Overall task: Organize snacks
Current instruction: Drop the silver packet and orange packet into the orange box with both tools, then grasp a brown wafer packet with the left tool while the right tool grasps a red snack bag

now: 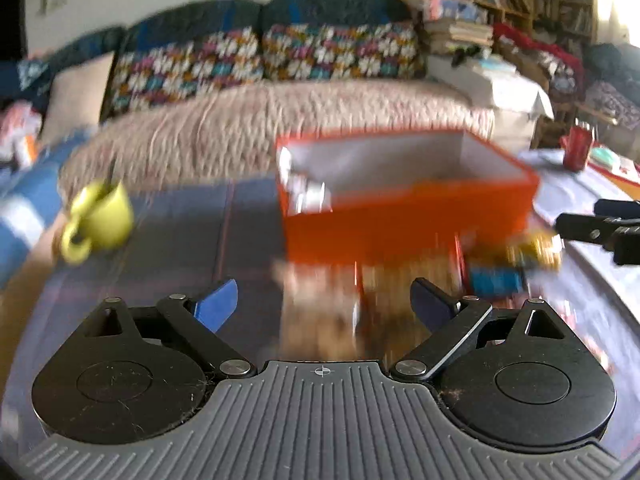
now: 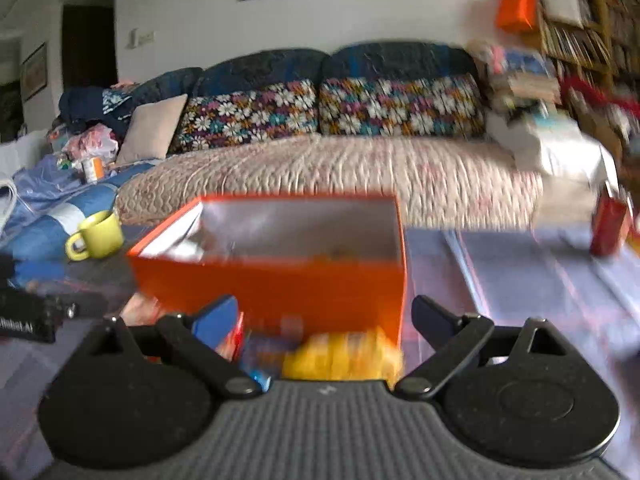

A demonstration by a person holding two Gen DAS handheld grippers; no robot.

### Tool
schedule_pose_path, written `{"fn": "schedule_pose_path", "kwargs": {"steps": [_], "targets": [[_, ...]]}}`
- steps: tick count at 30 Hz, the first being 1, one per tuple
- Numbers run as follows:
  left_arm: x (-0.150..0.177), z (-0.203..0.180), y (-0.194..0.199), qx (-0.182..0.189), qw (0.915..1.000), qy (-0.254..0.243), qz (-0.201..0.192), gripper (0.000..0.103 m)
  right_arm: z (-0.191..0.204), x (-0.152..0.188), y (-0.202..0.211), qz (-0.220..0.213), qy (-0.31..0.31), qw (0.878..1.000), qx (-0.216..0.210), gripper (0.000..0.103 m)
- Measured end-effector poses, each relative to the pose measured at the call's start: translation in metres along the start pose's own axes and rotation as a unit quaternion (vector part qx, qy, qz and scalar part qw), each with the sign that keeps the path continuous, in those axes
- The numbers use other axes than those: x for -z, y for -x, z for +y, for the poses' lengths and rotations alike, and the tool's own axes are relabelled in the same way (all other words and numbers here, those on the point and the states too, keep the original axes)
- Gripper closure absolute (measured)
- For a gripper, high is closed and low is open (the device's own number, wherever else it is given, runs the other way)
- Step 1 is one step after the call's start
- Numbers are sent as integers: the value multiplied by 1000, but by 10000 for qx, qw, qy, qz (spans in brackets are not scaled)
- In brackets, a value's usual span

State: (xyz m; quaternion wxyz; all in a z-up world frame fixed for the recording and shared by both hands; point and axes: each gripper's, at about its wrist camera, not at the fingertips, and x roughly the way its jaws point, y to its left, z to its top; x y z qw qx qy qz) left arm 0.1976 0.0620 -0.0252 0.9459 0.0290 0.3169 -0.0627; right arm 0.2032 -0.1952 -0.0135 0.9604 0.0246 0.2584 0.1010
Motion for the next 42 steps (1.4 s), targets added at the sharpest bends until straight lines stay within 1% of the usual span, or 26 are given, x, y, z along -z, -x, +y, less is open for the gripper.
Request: {"fn": "schedule_pose_path", "kwargs": {"steps": [2, 5, 8, 10, 12, 13, 15, 16, 18, 20, 21, 22, 23, 26, 31, 33, 34, 35, 37, 39, 40, 42], "targets": [[26, 1, 11, -26, 9996, 174, 223, 33, -2, 22, 16, 128, -262, 9996, 23, 10], [58, -1, 27, -74, 9988, 260, 402, 34, -4, 56, 36, 222, -563, 9982, 60, 10], [74, -7, 39, -55, 9985, 281, 472, 36, -9, 87, 49, 16, -875, 9961, 84, 10], [75, -16, 44, 15, 9990, 171, 412, 36, -16, 104, 51, -70, -1175, 9930, 3, 10], [68, -26, 44, 16, 9997, 81, 242, 36, -23, 105, 45, 73, -1275, 9916, -218, 10], [64, -31, 41, 42, 9998, 83, 176, 36, -25, 104, 45, 44, -1246, 9920, -216, 10], [54, -45, 32, 208, 9997, 46, 95, 37, -30, 104, 49, -60, -1200, 9927, -99, 10], [50, -52, 26, 279, 9996, -13, 60, 37, -35, 105, 51, -68, -1272, 9918, -68, 10], [43, -65, 11, 344, 9992, -207, 49, 38, -48, 108, 52, -85, -1633, 9865, -125, 10], [40, -76, -7, 198, 9985, -487, 150, 43, -60, 110, 54, -91, -1944, 9808, -155, 10], [41, -78, -14, 138, 9980, -571, 246, 48, -64, 111, 53, -85, -2034, 9790, -127, 10], [43, -77, -19, 101, 9974, -592, 389, 61, -66, 112, 53, -77, -2070, 9783, -95, 10], [45, -73, -21, 135, 9975, -526, 453, 68, -67, 112, 53, -69, -2081, 9781, -68, 10], [56, -49, -11, 73, 9982, -314, 505, 69, -65, 113, 51, -31, -2033, 9791, -73, 10], [79, -8, 15, -147, 9983, -254, 505, 68, -48, 111, 43, 117, -1649, 9862, -84, 10], [88, 5, 36, -206, 9991, -116, 352, 55, -45, 112, 39, 166, -1577, 9873, -91, 10], [92, 11, 47, -265, 9993, 4, 264, 43, -45, 113, 39, 169, -1579, 9873, -101, 10], [96, 18, 58, -302, 9993, 136, 184, 39, -45, 114, 39, 161, -1587, 9871, -97, 10], [103, 30, 71, -346, 9985, 392, 160, 39, -45, 114, 37, 160, -1579, 9873, -69, 10], [109, 40, 74, -299, 9967, 698, 286, 39, -42, 113, 35, 185, -1512, 9883, -37, 10], [112, 44, 72, -241, 9953, 850, 385, 42, -41, 113, 35, 192, -1478, 9888, -43, 10], [117, 48, 64, -132, 9929, 1047, 557, 51, -38, 113, 33, 221, -1418, 9896, -76, 10]]}}
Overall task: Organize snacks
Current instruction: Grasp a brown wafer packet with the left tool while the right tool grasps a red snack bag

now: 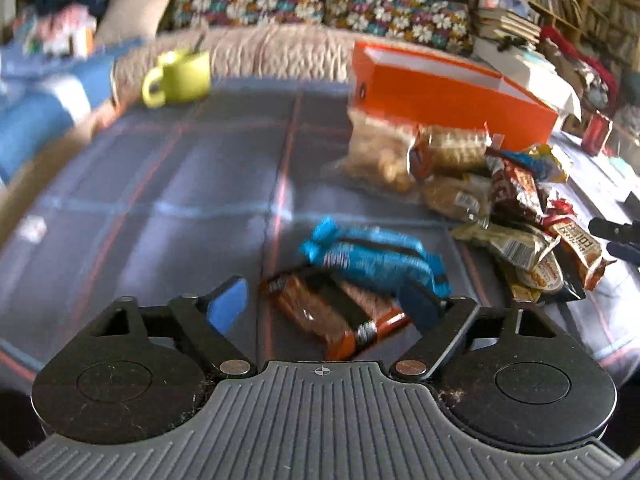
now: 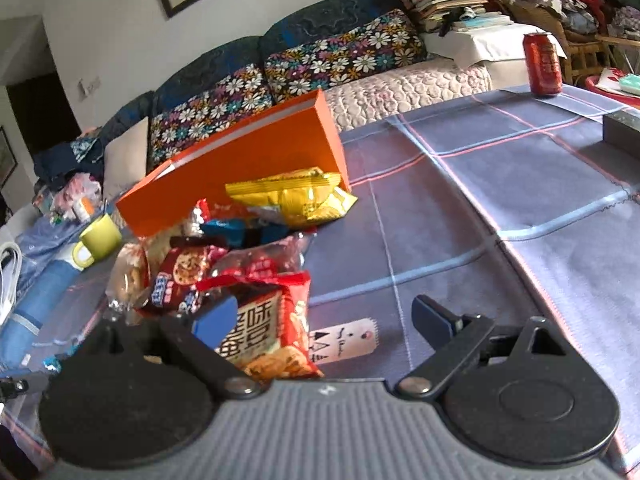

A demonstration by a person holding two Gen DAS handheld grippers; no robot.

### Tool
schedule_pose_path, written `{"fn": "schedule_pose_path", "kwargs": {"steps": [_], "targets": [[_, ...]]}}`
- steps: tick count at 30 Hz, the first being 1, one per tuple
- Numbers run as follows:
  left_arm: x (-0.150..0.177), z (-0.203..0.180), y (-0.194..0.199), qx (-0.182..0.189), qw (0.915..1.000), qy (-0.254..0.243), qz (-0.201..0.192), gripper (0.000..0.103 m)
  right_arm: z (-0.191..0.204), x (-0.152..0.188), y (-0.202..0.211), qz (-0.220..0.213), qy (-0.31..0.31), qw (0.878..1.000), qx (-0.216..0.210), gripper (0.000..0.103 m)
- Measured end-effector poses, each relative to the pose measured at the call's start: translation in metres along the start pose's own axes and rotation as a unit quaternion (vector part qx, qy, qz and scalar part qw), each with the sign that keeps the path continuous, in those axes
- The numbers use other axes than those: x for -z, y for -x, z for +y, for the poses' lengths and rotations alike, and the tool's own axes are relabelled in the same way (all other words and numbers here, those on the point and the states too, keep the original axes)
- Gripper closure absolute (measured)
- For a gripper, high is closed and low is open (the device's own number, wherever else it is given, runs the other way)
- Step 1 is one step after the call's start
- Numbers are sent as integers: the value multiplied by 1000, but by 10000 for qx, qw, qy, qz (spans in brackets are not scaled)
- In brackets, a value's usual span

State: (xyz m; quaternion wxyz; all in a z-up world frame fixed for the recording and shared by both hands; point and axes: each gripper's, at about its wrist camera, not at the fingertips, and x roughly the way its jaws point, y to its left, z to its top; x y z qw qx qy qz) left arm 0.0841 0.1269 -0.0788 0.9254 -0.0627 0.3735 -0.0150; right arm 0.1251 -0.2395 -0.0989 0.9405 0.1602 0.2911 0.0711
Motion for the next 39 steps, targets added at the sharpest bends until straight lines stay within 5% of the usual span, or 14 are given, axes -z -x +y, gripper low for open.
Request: {"fn": "schedule_pose_path", "kwargs": {"steps": [6, 9, 12, 17, 22, 28, 32, 35, 39], "targets": [[-13, -3, -28, 81, 9999, 136, 36, 77, -4, 0, 0, 60, -102, 9999, -34, 10], [-32, -16, -57, 73, 9999, -114, 65, 77, -8, 0, 0, 73, -255, 9996, -96, 10], [-47, -26, -66, 26, 9994, -332, 42, 75, -10, -1, 2, 42, -275, 9996, -66, 10], [-30, -24, -29, -399, 9970, -583, -312, 44, -3, 2, 5, 71, -25, 9999, -72, 10], [-16, -8, -17, -498, 9975, -445, -243, 43, 41, 6, -1, 203, 1048, 9942, -105, 10], [-16, -5, -21, -348, 9991, -185, -179, 44, 59, 7, -27, 517, 1646, 9849, 113, 13], [-13, -11, -17, -366, 9984, -350, -253, 39, 33, 4, -19, 430, 1302, 9887, 613, 24], [-12, -13, -17, -432, 9978, -427, -272, 39, 19, 3, -11, 355, 1153, 9876, 1000, 22], [-18, -14, -18, -434, 9970, -547, -335, 34, 15, -7, -7, 365, 1068, 9907, 754, 17]]}}
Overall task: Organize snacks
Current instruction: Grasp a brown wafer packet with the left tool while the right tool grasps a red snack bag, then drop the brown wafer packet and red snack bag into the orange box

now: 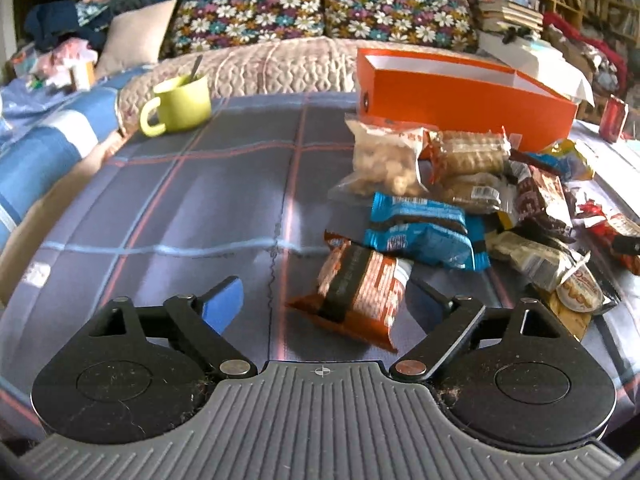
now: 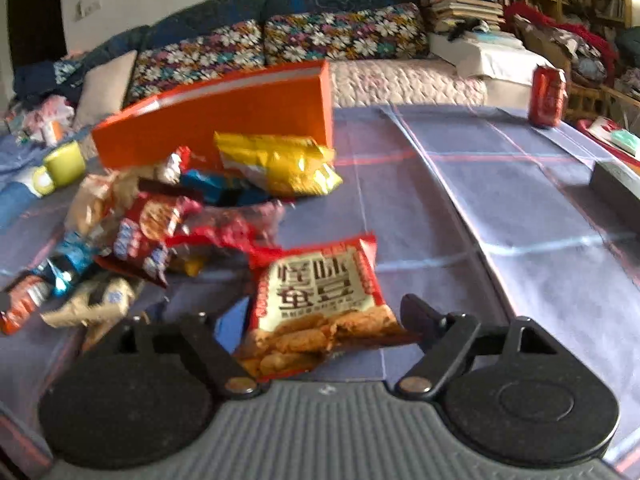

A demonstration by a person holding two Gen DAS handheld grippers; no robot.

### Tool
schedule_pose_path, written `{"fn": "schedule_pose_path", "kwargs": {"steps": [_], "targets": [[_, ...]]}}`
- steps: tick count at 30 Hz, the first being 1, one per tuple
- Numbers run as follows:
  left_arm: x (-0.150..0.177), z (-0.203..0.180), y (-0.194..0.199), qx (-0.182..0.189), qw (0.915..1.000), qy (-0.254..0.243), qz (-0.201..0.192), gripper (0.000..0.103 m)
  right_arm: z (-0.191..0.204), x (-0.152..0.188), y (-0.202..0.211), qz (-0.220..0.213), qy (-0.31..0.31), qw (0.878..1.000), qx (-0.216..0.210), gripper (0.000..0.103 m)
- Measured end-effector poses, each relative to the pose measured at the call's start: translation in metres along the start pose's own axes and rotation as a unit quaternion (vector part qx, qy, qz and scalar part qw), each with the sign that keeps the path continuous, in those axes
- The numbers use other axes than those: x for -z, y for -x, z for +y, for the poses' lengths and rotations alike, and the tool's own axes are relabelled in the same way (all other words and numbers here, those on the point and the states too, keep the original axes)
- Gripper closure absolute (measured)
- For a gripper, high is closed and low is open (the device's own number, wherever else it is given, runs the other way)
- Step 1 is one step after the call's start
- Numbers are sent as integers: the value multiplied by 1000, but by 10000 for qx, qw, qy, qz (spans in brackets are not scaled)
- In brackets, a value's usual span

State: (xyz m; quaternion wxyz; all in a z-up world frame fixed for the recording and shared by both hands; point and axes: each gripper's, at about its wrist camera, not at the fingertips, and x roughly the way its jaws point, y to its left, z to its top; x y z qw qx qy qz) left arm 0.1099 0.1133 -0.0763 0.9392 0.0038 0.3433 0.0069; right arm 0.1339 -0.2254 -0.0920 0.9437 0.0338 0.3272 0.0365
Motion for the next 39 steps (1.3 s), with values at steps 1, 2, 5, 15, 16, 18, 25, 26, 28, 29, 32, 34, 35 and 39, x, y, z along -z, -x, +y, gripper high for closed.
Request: {"fn": "schedule_pose_path", "kwargs": {"steps": [1, 2, 5, 15, 16, 18, 25, 26, 28, 29, 32, 34, 35, 39], "targets": [[-2, 0, -1, -16, 10000, -59, -41, 30, 0, -4, 0, -69, 87, 9999, 57, 10], [-4, -1, -4, -20, 9999, -148, -83, 28, 3, -6, -3, -112, 162, 9997, 120, 9], [-7, -8, -21, -99, 9989, -454, 40, 29, 4, -4, -9, -35, 151, 9999, 25, 9], [1, -12, -38, 398, 9976, -457, 326, 72, 18, 8, -16, 30, 518, 9986, 105, 10], [-1, -8, -38, 620, 9968, -326, 378, 93, 17, 9, -15, 5, 525, 9986, 106, 19], [-4, -3, -34, 754, 9957, -238, 477, 101, 16, 7, -8, -27, 512, 9986, 115, 40], [-1, 20, 16, 1030, 9939, 100, 385, 101, 8, 11, 35, 23, -138, 9991, -403, 41], [-9, 21, 19, 1066, 9936, 145, 346, 101, 9, 5, 43, -63, -219, 9983, -545, 41], [-32, 23, 21, 1191, 9925, 190, 189, 101, 11, -15, 54, -330, -293, 9961, -761, 41], [-46, 22, 20, 1247, 9919, 217, 72, 101, 13, -28, 57, -479, -310, 9947, -860, 40], [-100, 13, 7, 1353, 9901, 258, -256, 101, 17, -78, 52, -891, -191, 9899, -1090, 40], [-140, 1, -8, 1414, 9885, 221, -488, 101, 23, -115, 38, -1141, 80, 9879, -1043, 40], [-157, -6, -16, 1453, 9876, 209, -558, 101, 27, -135, 26, -1240, 233, 9870, -999, 40], [-222, -41, -64, 1652, 9833, 124, -750, 101, 26, -193, -33, -1216, 393, 9869, -986, 40]]}}
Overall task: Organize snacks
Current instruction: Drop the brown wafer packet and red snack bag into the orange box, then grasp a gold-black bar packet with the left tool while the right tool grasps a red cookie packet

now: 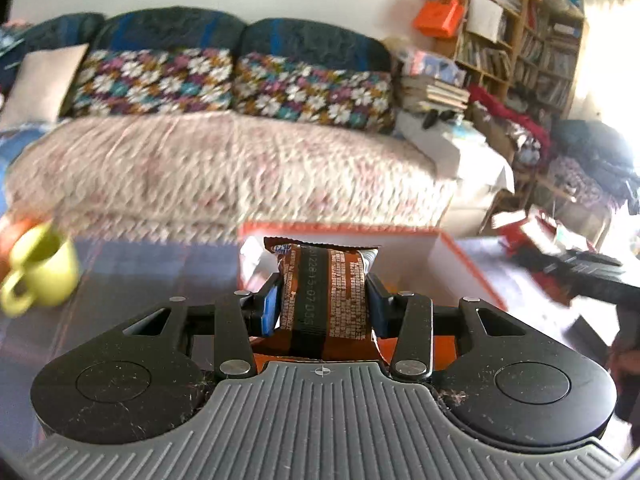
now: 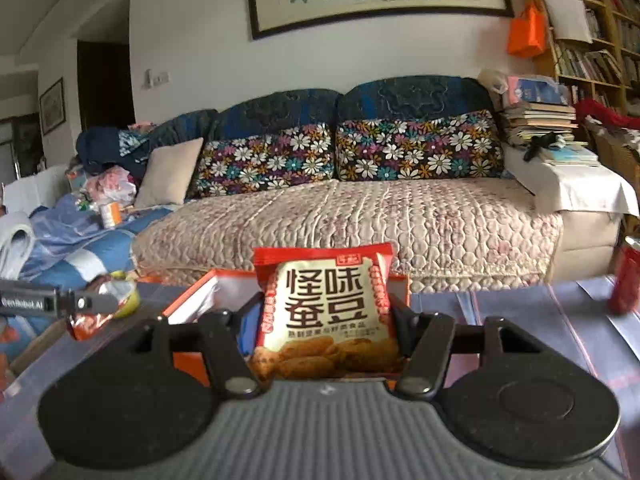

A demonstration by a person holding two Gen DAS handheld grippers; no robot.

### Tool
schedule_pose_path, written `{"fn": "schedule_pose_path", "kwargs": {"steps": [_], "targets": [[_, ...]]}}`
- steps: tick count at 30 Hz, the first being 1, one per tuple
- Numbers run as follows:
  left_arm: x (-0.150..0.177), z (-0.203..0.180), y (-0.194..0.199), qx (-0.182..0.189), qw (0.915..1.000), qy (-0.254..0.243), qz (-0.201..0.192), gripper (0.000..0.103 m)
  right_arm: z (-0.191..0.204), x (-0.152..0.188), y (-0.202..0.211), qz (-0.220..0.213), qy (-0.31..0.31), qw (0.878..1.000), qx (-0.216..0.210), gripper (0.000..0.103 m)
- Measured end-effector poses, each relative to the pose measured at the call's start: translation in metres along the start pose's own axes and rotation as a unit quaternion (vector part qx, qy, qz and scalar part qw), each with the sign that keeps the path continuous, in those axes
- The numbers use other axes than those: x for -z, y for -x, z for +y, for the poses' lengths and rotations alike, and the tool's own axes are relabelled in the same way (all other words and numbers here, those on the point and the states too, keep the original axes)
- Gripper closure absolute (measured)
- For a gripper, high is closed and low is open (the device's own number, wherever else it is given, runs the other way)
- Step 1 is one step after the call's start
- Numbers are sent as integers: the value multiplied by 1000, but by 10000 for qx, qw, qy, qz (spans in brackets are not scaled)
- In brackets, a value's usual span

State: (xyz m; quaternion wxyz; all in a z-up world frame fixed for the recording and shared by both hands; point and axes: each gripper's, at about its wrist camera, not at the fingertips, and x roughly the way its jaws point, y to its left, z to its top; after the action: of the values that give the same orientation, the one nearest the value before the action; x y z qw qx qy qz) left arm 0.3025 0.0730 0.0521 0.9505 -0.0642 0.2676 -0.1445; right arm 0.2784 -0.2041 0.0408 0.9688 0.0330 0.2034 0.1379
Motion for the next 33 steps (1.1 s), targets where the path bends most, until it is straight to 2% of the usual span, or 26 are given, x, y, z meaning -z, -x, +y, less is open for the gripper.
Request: {"fn": "schedule_pose_path", "kwargs": {"steps": [4, 6, 7, 8, 10, 12, 14, 15, 19, 23, 25, 28, 30, 32, 33], "targets": [[-21, -14, -70, 24, 9997, -202, 121, 100, -16, -9, -69, 278, 67, 9996, 6, 37], [-16, -16, -98, -35, 9994, -208, 277, 91, -20, -4, -89, 362, -35, 9993, -43, 30], [-14, -15, -107, -77, 9990, -163, 399, 80, -21, -3, -93, 380, -108, 9992, -70, 19], [-9, -14, -109, -102, 9986, -89, 503, 74, -23, 0, -92, 361, -213, 9991, -116, 9], [3, -14, -98, 30, 9988, -31, 493, 73, -23, 6, -74, 131, -333, 9992, -151, 1], [17, -14, -73, 24, 9992, -39, 388, 68, -20, 10, -50, -42, -280, 9996, -49, 1], [30, -16, -42, -27, 9996, -76, 271, 55, -20, 16, -22, -136, -240, 9996, 62, 1], [39, -16, -24, -39, 9997, -114, 222, 53, -21, 21, -9, -163, -258, 9995, 104, 1], [76, -20, 35, -305, 9989, -286, 233, 49, -21, 51, 43, -89, -386, 9988, 276, 0], [123, -24, 75, -454, 9972, -225, 548, 47, -23, 97, 79, 160, -662, 9963, 516, 0], [148, -28, 87, -449, 9959, -77, 776, 47, -28, 121, 89, 293, -937, 9933, 606, 0], [179, -36, 94, -251, 9924, 284, 1172, 48, -34, 157, 106, 182, -1415, 9871, 731, 0], [187, -45, 92, -58, 9901, 436, 1329, 50, -39, 179, 112, 184, -1815, 9799, 804, 0], [185, -56, 85, -15, 9899, 471, 1335, 50, -46, 183, 108, 416, -2140, 9739, 631, 0], [182, -62, 80, -24, 9903, 488, 1301, 50, -49, 182, 111, 331, -2185, 9739, 526, 0]]}}
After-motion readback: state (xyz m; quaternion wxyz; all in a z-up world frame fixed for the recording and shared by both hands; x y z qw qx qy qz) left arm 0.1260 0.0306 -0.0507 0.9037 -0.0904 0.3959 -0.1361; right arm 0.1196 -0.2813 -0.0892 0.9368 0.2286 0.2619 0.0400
